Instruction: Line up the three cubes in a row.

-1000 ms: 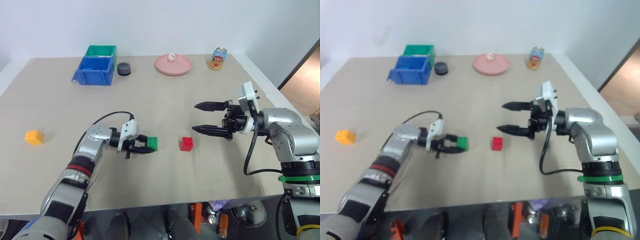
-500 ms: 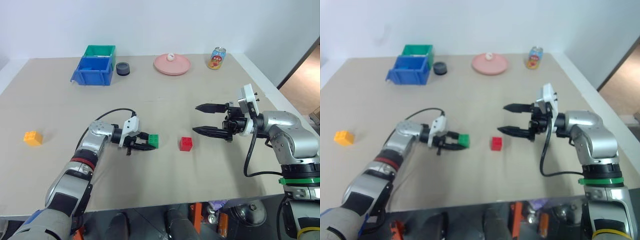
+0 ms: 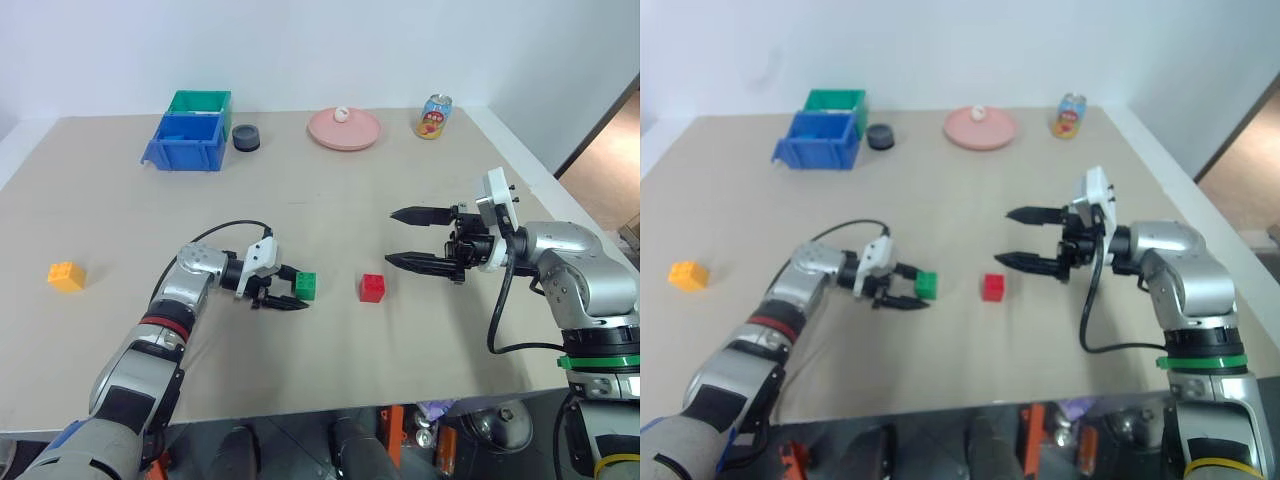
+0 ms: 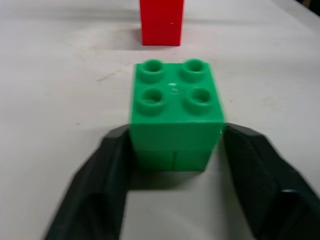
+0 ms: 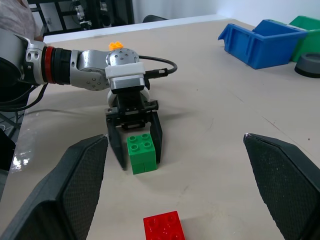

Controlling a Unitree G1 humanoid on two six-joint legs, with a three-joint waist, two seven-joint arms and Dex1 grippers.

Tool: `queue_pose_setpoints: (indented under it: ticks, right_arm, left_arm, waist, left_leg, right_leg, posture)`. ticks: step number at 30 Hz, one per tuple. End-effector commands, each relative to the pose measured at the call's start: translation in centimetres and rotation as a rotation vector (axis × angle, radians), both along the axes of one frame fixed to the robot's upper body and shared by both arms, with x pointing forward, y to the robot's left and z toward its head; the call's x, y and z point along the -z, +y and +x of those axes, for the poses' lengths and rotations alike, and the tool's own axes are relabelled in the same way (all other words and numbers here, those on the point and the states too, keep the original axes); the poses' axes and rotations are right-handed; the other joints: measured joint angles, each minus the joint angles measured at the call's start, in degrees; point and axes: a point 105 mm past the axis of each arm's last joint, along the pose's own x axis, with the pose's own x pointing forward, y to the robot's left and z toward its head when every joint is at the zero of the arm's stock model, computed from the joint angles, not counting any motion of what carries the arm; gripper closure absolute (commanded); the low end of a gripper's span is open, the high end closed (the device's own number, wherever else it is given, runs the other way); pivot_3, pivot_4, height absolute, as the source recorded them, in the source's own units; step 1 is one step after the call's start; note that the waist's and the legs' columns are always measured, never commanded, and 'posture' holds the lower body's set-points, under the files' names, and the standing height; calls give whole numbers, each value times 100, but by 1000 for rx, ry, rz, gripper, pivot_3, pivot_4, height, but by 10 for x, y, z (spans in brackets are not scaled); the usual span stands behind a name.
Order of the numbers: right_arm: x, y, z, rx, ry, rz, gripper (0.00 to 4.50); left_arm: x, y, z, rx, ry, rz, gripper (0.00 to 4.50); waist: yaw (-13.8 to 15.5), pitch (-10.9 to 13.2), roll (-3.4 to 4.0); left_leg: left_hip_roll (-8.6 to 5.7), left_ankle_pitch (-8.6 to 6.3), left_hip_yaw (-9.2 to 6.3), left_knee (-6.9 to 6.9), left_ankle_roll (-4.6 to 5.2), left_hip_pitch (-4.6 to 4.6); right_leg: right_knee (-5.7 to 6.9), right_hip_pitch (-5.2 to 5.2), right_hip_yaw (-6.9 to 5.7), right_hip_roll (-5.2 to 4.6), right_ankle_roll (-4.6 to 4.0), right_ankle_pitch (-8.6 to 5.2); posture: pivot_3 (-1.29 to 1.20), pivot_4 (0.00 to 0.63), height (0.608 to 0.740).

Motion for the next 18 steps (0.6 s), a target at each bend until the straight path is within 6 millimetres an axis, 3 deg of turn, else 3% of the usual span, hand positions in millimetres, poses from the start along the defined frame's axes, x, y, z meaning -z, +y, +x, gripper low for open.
queue_pose_setpoints:
  ticks: [1, 2, 6, 14, 18]
  right_arm:
    - [-16, -2, -2, -2, -62, 26, 0]
    - [-16, -2, -2, -4, -62, 27, 0]
    - [-17, -1, -1, -6, -63, 33, 0]
    - [-21, -1, 0, -14, -63, 43, 0]
    - [-20, 2, 1, -18, -63, 42, 0]
  left_arm:
    - [-14, -1, 2, -3, -47, -40, 283]
    - [-17, 0, 2, -1, -44, -50, 113]
    - [-35, 10, 1, -29, -38, -107, 113]
    - [-66, 51, -15, -95, -65, -131, 113]
    - [-89, 72, -8, -271, -145, -210, 113]
  waist:
    - [0, 0, 0]
    - [0, 0, 0]
    - [-1, 0, 0]
    - [-24, 0, 1]
    - [-16, 1, 1]
  left_leg:
    - [0, 0, 0, 1, 0, 0]
    - [0, 0, 0, 1, 0, 0]
    - [0, 0, 0, 1, 0, 0]
    - [5, 0, 1, 0, 0, 0]
    - [8, 0, -2, -1, 0, 1]
  right_leg:
    - [0, 1, 0, 0, 0, 1]
    - [0, 1, 0, 0, 0, 1]
    - [0, 0, 1, 0, 0, 1]
    - [1, -1, 2, 2, 0, 0]
    - [3, -2, -2, 4, -4, -2]
  posture:
    - [0, 150, 736]
    - [0, 150, 736]
    - [0, 150, 736]
    - [0, 150, 736]
    - [0, 150, 736]
